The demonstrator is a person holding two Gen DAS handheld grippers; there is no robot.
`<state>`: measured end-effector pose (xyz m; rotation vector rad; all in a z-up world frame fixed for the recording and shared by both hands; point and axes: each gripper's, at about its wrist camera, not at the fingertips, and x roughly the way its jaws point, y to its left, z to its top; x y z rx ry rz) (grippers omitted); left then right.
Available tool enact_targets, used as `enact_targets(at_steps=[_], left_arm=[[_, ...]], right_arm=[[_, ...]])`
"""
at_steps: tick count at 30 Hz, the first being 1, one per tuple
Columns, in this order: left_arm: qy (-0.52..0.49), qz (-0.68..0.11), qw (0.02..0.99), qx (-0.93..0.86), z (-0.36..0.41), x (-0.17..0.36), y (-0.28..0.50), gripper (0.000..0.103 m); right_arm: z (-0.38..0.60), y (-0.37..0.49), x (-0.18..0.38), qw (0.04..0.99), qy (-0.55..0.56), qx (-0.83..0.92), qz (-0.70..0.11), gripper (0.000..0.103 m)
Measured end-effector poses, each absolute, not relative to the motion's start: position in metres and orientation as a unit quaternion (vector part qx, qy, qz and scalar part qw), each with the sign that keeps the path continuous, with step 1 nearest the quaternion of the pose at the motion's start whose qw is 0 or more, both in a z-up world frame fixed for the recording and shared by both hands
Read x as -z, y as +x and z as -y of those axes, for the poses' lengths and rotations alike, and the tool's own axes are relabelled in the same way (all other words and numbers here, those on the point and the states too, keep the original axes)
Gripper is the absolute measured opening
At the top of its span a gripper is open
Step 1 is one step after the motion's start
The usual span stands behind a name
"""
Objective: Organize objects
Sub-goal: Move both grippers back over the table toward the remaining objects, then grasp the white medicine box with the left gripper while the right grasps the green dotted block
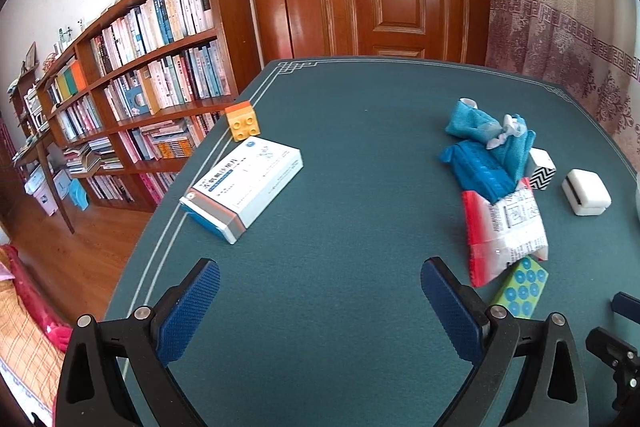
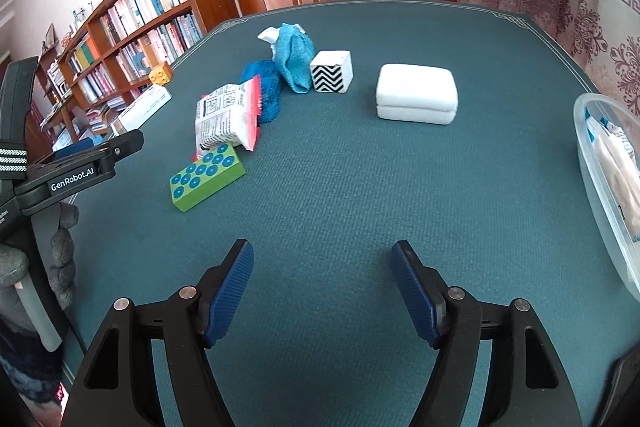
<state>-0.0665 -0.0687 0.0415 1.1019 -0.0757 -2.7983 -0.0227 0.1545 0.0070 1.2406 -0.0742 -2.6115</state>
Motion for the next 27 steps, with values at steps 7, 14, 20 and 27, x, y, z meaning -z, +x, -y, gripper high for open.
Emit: enact_targets(at_steps=[7, 14, 20, 27], left_arm=[[0.378, 0.006, 0.094, 0.921, 0.116, -0.039, -0.083, 0.102], [0.371, 0.024, 0.100, 0.923, 0.145, -0.042, -0.109, 0.102], [0.387, 0.017, 0.086, 0.918, 0.166, -0.031, -0.142, 0.102], [0.393, -0.009, 0.037, 0.919, 0.169, -0.028, -0.157, 0.103]], right_arm=[[-0.129, -0.030, -0.007, 0.147, 0.426, 0.893, 0.012, 0.076], [-0.120, -0.033, -0.006, 0.153, 0.425, 0.892, 0.004, 0.080], [-0.118, -0.035, -0.006, 0.152, 0.425, 0.893, 0.001, 0.081], [-0.113, -0.038, -0.005, 0.150, 0.422, 0.894, -0.006, 0.082]])
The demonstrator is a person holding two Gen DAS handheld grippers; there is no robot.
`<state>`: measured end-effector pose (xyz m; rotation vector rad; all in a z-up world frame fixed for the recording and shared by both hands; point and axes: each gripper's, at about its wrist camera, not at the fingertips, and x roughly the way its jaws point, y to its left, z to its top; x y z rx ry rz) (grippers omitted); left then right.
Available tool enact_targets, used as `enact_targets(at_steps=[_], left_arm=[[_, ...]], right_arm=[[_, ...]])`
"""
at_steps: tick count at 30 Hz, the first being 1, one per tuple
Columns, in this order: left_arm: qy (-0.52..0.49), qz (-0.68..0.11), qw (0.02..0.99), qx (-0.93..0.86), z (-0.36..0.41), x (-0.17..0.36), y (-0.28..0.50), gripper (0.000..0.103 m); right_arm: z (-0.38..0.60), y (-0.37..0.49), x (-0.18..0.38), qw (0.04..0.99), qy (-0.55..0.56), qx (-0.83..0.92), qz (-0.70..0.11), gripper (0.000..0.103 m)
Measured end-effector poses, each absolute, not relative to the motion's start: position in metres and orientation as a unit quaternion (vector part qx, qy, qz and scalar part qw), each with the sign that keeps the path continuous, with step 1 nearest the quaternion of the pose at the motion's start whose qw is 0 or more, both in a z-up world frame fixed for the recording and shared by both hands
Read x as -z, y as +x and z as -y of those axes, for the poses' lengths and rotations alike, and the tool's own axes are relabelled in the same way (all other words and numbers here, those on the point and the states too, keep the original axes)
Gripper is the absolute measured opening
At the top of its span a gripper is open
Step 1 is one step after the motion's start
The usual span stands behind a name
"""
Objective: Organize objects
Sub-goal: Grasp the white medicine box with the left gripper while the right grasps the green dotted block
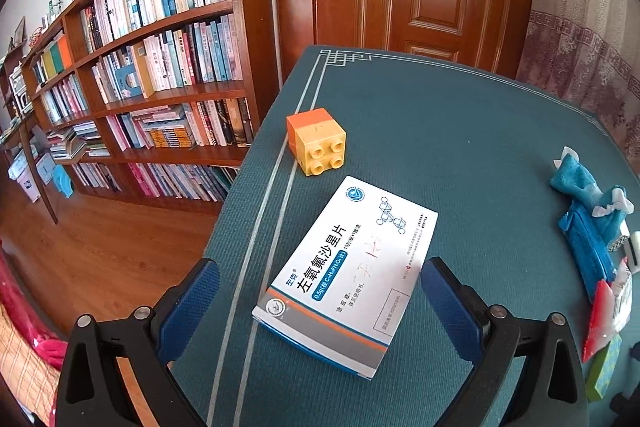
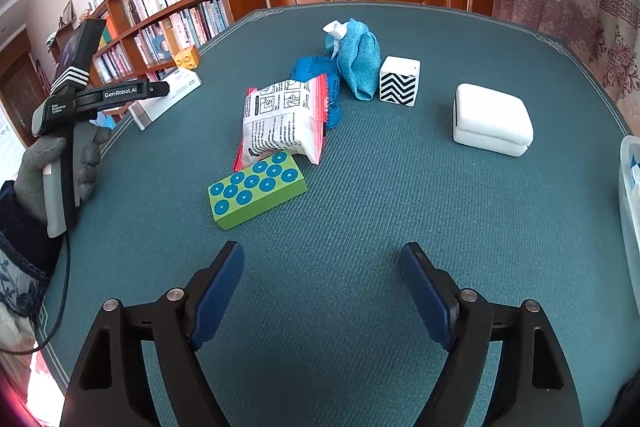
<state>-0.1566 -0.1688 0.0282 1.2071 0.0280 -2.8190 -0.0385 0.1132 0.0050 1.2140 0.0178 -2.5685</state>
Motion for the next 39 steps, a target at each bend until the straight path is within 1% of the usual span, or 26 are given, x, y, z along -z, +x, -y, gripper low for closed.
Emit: enact_targets(at_steps=[5, 11, 12, 13, 15, 16, 17, 19, 21, 26, 31, 34, 39], left_arm=[[0.407, 0.009, 0.027, 0.913, 0.160, -0.024, -0.161, 0.103], [0.416, 0.040, 0.030, 0.908, 0.152, -0.018, -0.167, 0.102], [0.415, 0.043, 0.030, 0.908, 0.151, -0.018, -0.167, 0.100], [0.414, 0.046, 0.029, 0.909, 0.150, -0.018, -0.167, 0.094], [0.413, 0.047, 0.022, 0.909, 0.150, -0.018, -0.166, 0.089], [0.411, 0.048, 0.021, 0.910, 0.150, -0.019, -0.165, 0.084], [0.408, 0.050, 0.020, 0.911, 0.150, -0.019, -0.164, 0.082], [0.404, 0.057, 0.018, 0.913, 0.147, -0.020, -0.162, 0.075], [0.400, 0.068, 0.016, 0.914, 0.143, -0.021, -0.160, 0.072], [0.396, 0.082, 0.003, 0.915, 0.134, -0.023, -0.154, 0.071], [0.389, 0.080, -0.015, 0.917, 0.126, -0.030, -0.142, 0.070], [0.385, 0.077, -0.024, 0.919, 0.122, -0.036, -0.135, 0.067], [0.383, 0.060, -0.039, 0.921, 0.118, -0.041, -0.126, 0.067]], right_arm=[[-0.110, -0.039, -0.003, 0.149, 0.419, 0.896, -0.010, 0.087], [-0.107, -0.040, -0.003, 0.149, 0.418, 0.896, -0.016, 0.088], [-0.107, -0.041, -0.003, 0.149, 0.419, 0.896, -0.015, 0.088], [-0.107, -0.041, -0.003, 0.150, 0.419, 0.895, -0.015, 0.088], [-0.106, -0.043, -0.003, 0.151, 0.419, 0.895, -0.014, 0.088], [-0.106, -0.044, -0.004, 0.152, 0.420, 0.895, -0.013, 0.088], [-0.105, -0.045, -0.004, 0.153, 0.420, 0.894, -0.013, 0.088], [-0.104, -0.047, -0.005, 0.156, 0.420, 0.894, -0.010, 0.088], [-0.101, -0.048, -0.006, 0.159, 0.419, 0.894, -0.009, 0.088], [-0.094, -0.054, -0.009, 0.165, 0.412, 0.896, -0.014, 0.088], [-0.084, -0.061, -0.014, 0.184, 0.397, 0.899, -0.022, 0.088], [-0.076, -0.065, -0.012, 0.195, 0.391, 0.898, -0.040, 0.088], [-0.061, -0.070, -0.003, 0.200, 0.395, 0.893, -0.079, 0.088]])
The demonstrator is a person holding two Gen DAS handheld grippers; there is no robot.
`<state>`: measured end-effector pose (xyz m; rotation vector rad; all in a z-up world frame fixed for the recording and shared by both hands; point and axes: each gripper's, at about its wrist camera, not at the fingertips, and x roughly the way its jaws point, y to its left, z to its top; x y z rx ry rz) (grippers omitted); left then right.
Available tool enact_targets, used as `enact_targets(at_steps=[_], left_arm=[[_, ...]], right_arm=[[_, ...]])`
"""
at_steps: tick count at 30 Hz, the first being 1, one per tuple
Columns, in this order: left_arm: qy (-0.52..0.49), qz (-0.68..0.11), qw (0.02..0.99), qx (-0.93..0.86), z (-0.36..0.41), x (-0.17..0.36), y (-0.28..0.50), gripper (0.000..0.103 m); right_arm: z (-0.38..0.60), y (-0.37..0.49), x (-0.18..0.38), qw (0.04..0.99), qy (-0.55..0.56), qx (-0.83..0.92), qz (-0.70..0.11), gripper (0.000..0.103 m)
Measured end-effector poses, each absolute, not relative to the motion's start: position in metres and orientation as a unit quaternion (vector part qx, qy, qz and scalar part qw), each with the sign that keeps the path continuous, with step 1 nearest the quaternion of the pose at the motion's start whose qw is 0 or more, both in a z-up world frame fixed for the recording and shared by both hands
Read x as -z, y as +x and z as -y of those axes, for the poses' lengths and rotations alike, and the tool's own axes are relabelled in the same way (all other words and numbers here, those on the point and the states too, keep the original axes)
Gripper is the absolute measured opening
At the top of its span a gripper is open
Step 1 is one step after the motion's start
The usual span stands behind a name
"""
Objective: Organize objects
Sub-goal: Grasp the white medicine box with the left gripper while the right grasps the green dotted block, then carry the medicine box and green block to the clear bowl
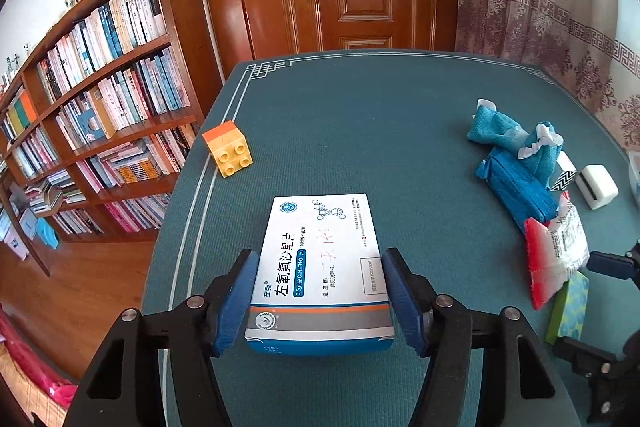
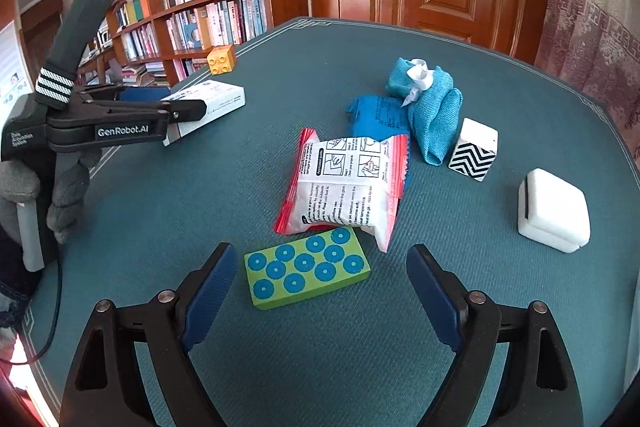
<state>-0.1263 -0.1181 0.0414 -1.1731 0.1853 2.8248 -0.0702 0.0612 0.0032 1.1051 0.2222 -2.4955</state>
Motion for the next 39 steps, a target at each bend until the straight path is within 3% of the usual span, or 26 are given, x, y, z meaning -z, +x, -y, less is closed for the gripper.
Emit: enact_targets(at_steps=[3, 7, 26, 33, 39], left_arm=[[-0.381, -0.061, 0.044, -0.921, 0.113, -0.040, -0.123, 0.067], [-0.390, -0.057, 0.047, -0.918, 0.108, -0.033, -0.122, 0.067], [-0.413, -0.057, 0.028, -0.908, 0.096, -0.017, -0.126, 0.068], [-0.409, -0.041, 0.025, -0.911, 0.091, -0.020, -0.120, 0.066], [-0.398, -0.027, 0.037, -0.916, 0.080, -0.029, -0.106, 0.066]], right_arm=[[-0.059, -0.070, -0.002, 0.199, 0.398, 0.891, -0.088, 0.087], [-0.060, -0.069, 0.000, 0.182, 0.396, 0.895, -0.098, 0.065], [-0.101, -0.024, 0.000, 0.166, 0.402, 0.899, -0.051, 0.064], [-0.136, -0.013, -0.009, 0.200, 0.418, 0.885, 0.051, 0.064], [-0.154, -0.003, -0.005, 0.180, 0.422, 0.887, 0.054, 0.064]])
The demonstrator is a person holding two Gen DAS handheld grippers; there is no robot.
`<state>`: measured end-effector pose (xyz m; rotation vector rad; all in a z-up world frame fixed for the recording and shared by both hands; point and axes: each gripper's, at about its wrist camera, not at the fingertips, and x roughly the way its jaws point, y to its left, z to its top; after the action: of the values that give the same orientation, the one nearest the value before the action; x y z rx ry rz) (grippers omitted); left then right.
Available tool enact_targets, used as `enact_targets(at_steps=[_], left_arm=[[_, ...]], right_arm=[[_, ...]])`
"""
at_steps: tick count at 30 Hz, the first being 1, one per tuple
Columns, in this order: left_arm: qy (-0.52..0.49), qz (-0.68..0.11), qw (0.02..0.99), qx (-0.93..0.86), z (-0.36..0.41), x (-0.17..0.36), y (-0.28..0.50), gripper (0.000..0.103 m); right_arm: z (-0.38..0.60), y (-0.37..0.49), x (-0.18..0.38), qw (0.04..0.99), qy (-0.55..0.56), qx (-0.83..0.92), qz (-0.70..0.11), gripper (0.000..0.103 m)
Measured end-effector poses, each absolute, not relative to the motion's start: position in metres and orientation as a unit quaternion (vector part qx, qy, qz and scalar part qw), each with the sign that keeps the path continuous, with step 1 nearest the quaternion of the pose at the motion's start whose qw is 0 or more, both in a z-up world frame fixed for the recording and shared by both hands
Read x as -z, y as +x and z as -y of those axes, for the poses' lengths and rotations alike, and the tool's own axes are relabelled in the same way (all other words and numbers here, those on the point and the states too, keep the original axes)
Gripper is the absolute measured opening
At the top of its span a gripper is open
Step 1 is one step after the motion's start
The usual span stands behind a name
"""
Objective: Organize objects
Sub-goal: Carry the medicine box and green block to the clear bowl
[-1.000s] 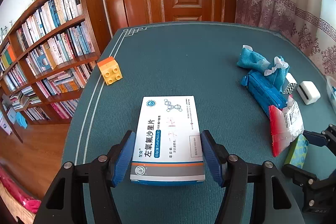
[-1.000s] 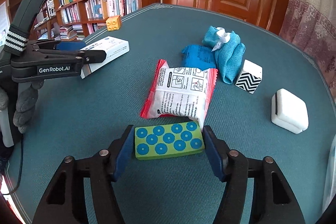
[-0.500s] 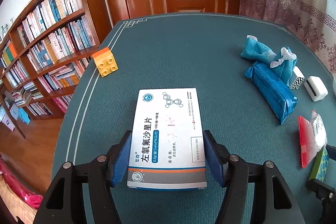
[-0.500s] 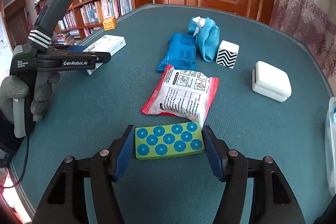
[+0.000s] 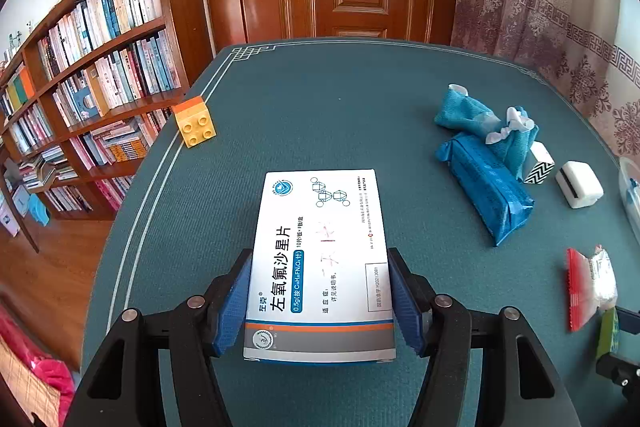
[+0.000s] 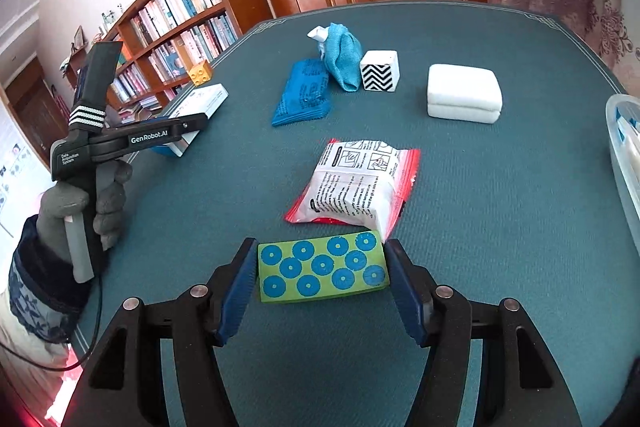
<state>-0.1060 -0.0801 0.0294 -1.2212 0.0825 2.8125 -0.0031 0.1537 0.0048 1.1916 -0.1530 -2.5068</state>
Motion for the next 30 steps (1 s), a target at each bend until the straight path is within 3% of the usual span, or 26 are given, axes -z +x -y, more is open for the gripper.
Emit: enact_targets(at_steps=[4, 8, 30], left_arm=[[-0.393, -0.025, 0.050, -0.918, 0.069, -0.036, -0.095, 0.066], [-0.386, -0.023, 0.069, -0.920, 0.054, -0.043, -0.084, 0.066], [-0.354, -0.045, 0.166, -0.919, -0.047, -0.072, -0.041, 0.066]], right_arm=[[-0.178, 0.001, -0.010, 0.231, 0.429, 0.859, 0.154, 0.064], [-0.180, 0.009, -0.015, 0.204, 0.417, 0.879, 0.110, 0.064], [-0.253, 0.034, -0.030, 0.117, 0.388, 0.906, 0.126, 0.064]])
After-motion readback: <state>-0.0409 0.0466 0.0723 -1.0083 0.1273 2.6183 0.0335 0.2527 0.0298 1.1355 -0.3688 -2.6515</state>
